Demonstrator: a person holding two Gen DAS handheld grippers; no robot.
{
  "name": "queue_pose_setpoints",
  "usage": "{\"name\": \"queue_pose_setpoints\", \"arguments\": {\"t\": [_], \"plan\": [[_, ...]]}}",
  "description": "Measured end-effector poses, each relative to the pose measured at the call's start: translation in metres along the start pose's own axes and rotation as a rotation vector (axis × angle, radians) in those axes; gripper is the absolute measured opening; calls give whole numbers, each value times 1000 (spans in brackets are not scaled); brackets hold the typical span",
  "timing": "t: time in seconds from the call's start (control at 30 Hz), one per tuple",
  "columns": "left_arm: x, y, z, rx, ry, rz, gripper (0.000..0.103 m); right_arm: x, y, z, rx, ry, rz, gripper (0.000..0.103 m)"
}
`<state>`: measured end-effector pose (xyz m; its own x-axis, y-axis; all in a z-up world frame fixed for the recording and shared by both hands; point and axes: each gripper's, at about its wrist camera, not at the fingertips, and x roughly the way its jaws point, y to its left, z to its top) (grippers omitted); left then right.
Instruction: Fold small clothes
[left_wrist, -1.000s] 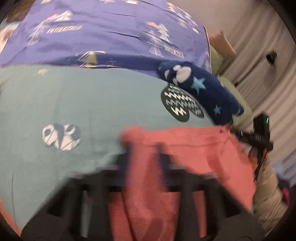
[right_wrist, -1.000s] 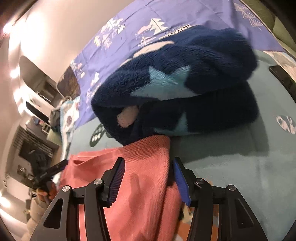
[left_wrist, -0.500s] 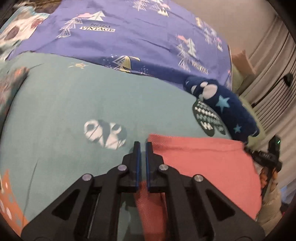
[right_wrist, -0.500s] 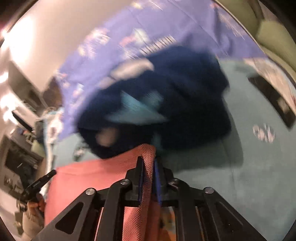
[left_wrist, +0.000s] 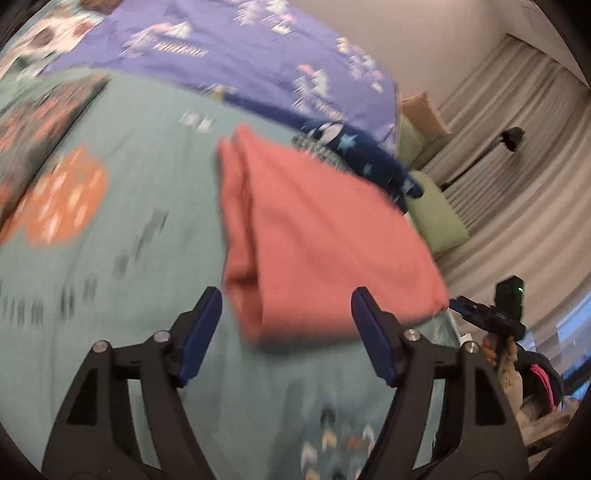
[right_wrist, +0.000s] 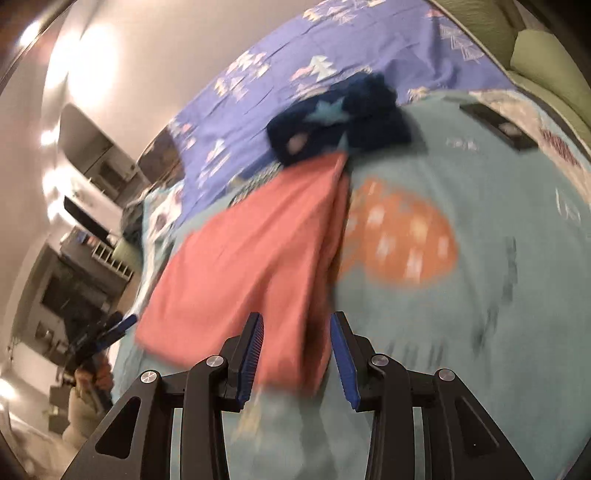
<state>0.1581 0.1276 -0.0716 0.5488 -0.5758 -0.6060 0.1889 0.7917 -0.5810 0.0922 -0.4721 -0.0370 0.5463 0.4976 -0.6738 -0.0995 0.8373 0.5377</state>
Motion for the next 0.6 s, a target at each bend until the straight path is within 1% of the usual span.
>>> {"name": "queue_pose_setpoints", "arguments": {"t": [0.03, 0.1, 0.13, 0.17, 0.23, 0.33, 0.37, 0.4, 0.43, 0.47, 0.5, 0.57, 0.6], "plan": [[-2, 2, -9, -37, -1, -9, 73, -6, -3, -9, 13, 0, -2, 39], [-3, 6, -21, -101, 3, -73, 73, -10, -8, -26, 61, -1, 31, 40], [-2, 6, -23, -111, 3, -79, 73, -10, -12, -31, 88, 6, 50, 41], [0, 5, -23, -106, -2, -69, 73, -4, -7, -31, 99, 7, 51, 41], [5, 3, -20, -95, -15, -56, 73, -6, -9, -35, 96, -15, 21, 41], [13, 2, -12, -125, -56, -31, 73, 4, 8, -32, 54, -65, -67, 41], [16, 1, -8, -119, -77, -8, 73, 13, 21, -26, 22, -80, -98, 43], [18, -3, -6, -99, -83, 1, 69, 14, 23, -24, -3, -87, -121, 44], [21, -5, -5, -78, -74, -11, 59, 19, 28, -21, -18, -84, -127, 45], [27, -8, -3, -61, -49, -32, 8, 24, 31, -19, -31, -65, -109, 29], [32, -7, -3, -63, -12, -22, 7, 33, 38, -16, -32, -42, -89, 8], [30, -2, -9, -55, -7, 21, 7, 30, 38, -14, -17, -55, -102, 7], [26, 3, -13, -58, -4, 24, 7, 23, 32, -14, -13, -60, -106, 7]]}}
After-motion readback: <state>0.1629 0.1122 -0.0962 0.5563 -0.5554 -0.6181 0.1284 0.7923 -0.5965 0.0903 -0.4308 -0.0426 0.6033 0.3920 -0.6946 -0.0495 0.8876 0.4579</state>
